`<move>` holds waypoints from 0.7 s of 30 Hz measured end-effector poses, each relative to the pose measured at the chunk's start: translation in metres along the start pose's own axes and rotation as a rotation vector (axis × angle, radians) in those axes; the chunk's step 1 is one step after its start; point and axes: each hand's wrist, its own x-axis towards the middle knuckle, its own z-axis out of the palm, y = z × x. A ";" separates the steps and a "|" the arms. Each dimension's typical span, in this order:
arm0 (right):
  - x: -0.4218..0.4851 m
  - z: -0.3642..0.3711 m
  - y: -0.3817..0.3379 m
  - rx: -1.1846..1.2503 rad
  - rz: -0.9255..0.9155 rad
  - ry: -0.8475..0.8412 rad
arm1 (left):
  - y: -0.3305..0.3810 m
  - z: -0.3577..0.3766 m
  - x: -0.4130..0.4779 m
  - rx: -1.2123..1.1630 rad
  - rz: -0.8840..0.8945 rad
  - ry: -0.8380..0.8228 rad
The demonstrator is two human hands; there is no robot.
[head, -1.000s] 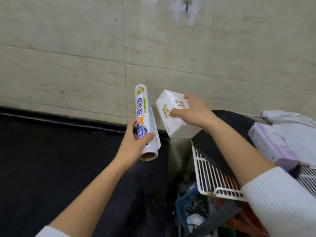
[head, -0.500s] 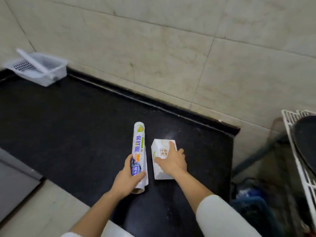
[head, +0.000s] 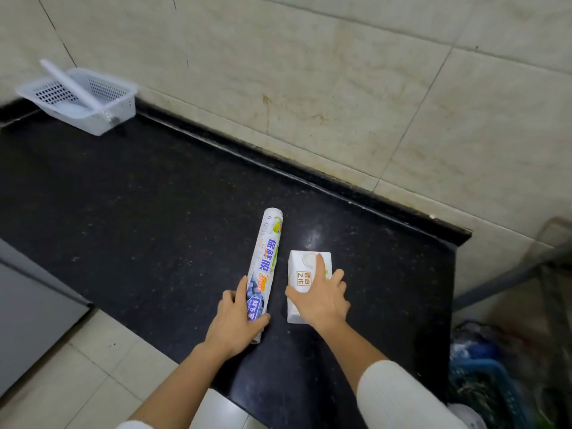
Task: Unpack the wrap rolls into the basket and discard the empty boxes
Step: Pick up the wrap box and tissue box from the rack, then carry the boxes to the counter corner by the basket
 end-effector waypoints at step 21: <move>-0.015 -0.228 0.119 0.217 -0.150 0.597 | 0.275 0.011 -0.008 0.095 0.589 0.265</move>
